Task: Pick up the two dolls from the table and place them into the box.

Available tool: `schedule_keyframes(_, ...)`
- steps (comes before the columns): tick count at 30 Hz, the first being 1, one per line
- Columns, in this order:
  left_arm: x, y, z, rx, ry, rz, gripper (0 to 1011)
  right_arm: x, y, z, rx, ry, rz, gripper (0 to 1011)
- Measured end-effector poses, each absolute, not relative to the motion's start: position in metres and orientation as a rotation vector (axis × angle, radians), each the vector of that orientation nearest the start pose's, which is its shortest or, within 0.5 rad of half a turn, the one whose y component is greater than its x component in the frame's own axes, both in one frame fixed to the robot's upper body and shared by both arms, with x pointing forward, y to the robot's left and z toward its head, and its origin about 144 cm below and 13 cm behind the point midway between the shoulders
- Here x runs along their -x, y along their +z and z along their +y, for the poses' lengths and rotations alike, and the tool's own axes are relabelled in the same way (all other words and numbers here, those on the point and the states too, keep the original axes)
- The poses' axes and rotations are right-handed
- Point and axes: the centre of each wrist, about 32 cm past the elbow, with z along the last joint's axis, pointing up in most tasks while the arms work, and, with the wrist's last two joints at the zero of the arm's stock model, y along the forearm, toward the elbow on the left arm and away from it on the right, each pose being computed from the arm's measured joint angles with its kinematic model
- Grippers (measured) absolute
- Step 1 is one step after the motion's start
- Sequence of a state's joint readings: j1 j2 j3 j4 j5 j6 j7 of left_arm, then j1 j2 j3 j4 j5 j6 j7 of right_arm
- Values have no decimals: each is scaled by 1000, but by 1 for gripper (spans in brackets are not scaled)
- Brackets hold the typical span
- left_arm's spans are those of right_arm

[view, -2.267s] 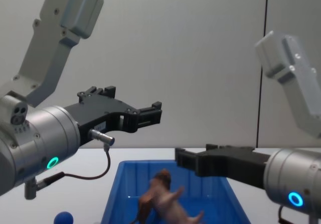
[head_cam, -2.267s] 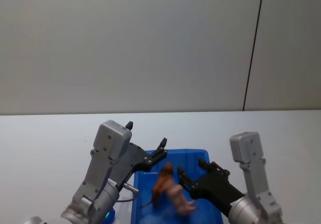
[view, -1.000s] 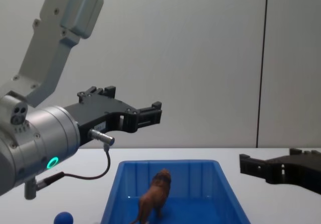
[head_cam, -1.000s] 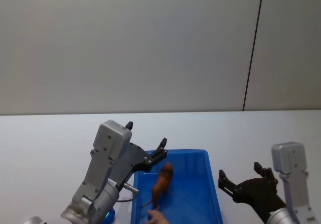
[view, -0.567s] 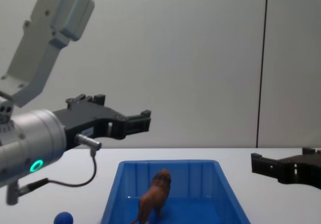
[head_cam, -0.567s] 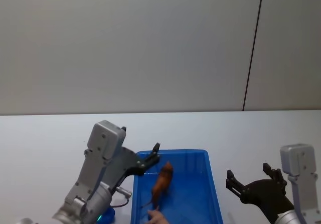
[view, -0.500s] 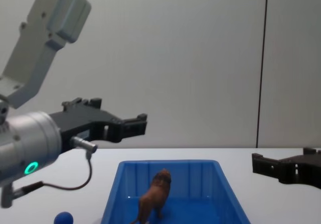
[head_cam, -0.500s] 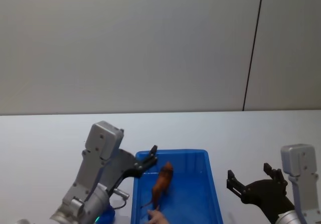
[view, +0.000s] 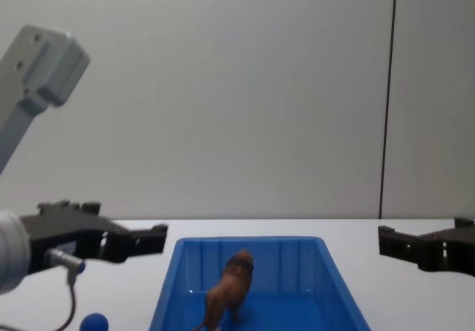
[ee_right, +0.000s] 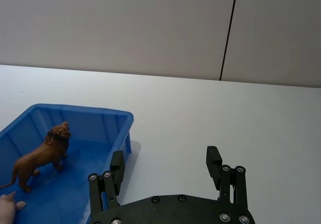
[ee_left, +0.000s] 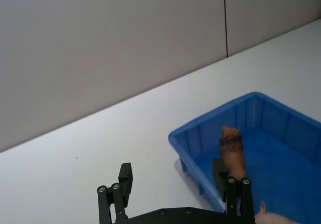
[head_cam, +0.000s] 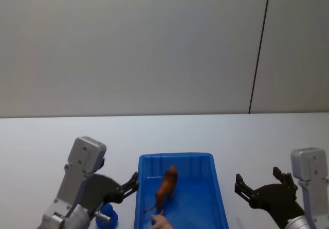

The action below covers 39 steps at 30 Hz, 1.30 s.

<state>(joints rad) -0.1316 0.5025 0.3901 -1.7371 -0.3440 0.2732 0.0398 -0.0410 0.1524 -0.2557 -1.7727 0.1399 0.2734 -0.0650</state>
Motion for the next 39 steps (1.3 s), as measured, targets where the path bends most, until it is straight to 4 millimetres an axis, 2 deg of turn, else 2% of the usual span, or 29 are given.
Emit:
schedule_keyframes(23, -465, 1184, 263, -429, 1222, 85, 996, -433, 1181, -182, 133, -1356, 94, 1001)
schedule_keyframes(30, -468, 1178, 267, -448, 1189, 114, 838, -433, 1181, -182, 134, -1356, 94, 1001)
schedule_keyframes(34, -469, 1176, 269, -451, 1172, 128, 711, -433, 1181, -182, 134, -1356, 94, 1001)
schedule_keyframes(35, -470, 1175, 269, -451, 1165, 133, 652, -433, 1181, -182, 134, -1356, 94, 1001)
schedule_keyframes(36, -470, 1175, 269, -451, 1165, 133, 652, -433, 1181, -182, 134, -1356, 94, 1001)
schedule_keyframes(38, -471, 1173, 270, -453, 1156, 142, 589, -433, 1181, -182, 134, -1356, 94, 1001)
schedule_keyframes(39, -471, 1172, 270, -453, 1154, 144, 528, -433, 1181, -182, 134, -1356, 94, 1001)
